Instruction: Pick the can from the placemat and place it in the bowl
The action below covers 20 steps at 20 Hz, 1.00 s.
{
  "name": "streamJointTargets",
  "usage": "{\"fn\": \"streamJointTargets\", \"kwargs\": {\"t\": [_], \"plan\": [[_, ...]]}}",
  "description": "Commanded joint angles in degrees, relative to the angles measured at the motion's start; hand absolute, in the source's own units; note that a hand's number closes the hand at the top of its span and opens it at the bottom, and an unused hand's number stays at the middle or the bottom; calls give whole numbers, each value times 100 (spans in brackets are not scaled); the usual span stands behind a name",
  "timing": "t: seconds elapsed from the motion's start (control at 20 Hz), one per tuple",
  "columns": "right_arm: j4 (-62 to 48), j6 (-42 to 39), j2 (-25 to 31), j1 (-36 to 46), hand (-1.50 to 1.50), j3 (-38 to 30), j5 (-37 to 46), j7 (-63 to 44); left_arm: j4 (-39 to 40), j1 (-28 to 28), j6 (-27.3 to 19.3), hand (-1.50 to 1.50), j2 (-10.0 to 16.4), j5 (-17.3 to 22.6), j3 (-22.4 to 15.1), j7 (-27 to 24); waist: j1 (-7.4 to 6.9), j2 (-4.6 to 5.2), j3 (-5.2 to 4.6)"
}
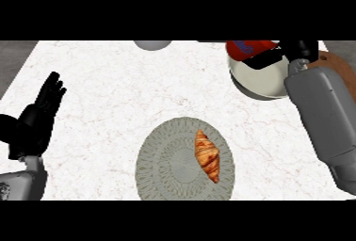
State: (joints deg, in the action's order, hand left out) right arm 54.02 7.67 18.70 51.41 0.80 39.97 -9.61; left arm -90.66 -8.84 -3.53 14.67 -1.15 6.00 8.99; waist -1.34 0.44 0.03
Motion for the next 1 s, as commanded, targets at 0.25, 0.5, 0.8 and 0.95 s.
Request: {"fn": "streamJointTargets", "kwargs": {"t": [0.25,0.5,0.8,0.95], "plan": [[-2602,687,174,1130,150,-691,-9,1379,-98,-184,145,0,148,30,109,242,-100,29,2],[-3507,-144,513,1053,-150,-603,214,566,145,-212,75,0,-31,-23,24,-77,-203,100,4],[-3947,-498,670,933,-150,-948,-164,2014,218,-399,79,0,-44,-15,40,19,-170,97,12],[-3804,-507,665,806,-150,-1668,-927,2429,184,-150,204,0,63,115,188,-111,-143,80,18]]}}
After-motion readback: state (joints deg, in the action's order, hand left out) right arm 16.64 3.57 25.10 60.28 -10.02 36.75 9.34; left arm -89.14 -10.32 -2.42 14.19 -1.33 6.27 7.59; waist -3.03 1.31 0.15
